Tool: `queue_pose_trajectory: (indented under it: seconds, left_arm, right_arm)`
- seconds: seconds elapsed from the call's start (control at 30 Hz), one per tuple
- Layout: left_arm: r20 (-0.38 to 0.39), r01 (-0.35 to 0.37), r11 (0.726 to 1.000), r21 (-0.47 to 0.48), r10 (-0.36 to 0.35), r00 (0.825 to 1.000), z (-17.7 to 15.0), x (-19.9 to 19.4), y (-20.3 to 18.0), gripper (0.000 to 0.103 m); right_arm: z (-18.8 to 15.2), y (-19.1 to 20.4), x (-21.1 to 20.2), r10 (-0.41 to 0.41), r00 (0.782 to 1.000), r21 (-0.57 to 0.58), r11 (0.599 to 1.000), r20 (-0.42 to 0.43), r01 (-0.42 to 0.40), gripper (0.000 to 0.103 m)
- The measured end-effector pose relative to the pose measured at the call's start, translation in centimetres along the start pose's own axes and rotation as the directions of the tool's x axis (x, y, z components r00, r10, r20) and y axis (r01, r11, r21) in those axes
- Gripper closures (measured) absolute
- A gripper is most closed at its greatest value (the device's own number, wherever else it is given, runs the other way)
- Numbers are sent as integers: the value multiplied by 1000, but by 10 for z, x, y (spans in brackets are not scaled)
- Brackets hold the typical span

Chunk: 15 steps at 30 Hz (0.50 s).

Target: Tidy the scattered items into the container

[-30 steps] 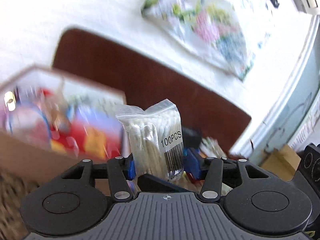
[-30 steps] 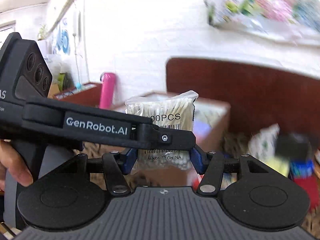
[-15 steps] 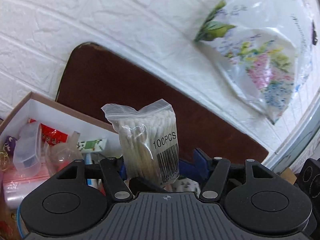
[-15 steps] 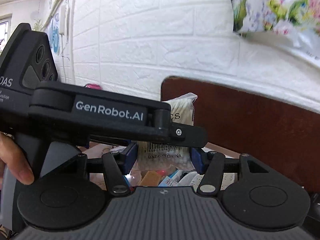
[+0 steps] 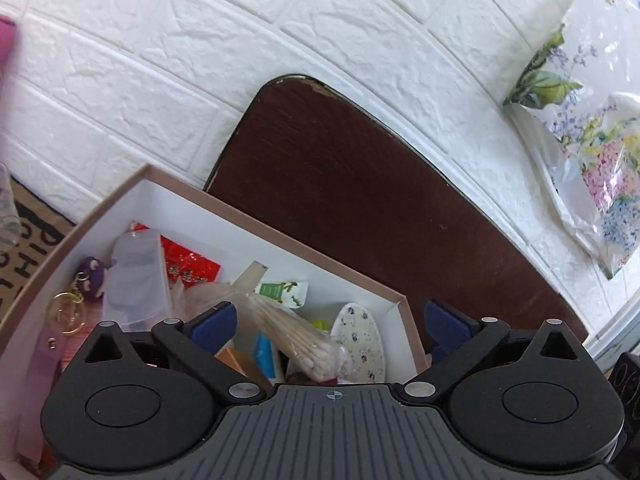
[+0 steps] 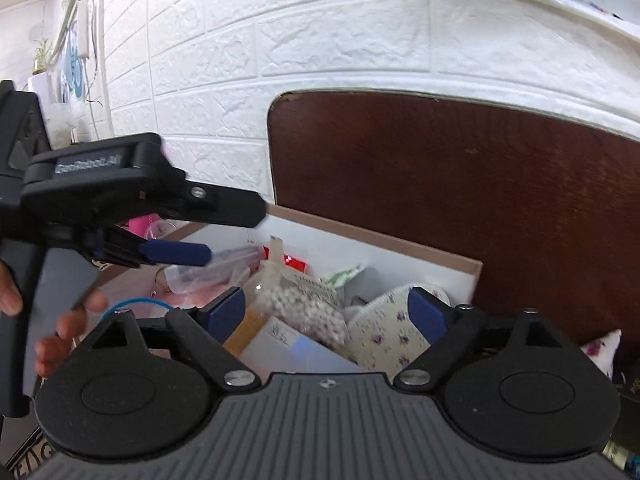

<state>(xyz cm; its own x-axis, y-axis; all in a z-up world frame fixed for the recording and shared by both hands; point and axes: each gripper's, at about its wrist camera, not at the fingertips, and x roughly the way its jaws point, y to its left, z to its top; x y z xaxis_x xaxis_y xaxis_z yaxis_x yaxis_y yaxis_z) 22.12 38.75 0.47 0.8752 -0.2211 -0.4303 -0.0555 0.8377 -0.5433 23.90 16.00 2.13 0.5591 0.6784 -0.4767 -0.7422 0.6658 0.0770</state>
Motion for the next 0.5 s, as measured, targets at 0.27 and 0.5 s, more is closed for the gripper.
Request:
queue_pose_trajectory:
  seconds: [0.27, 0.5]
  left_arm:
    - [115, -132, 973, 188, 112, 987, -41, -48, -41, 0]
    - [202, -335, 915, 226, 292, 935, -87, -110, -84, 0]
  right_arm:
    - [-18, 11, -36, 20, 1000, 54, 998, -12, -19, 1]
    - [-47, 32, -92, -5, 997, 108, 994, -79, 13, 1]
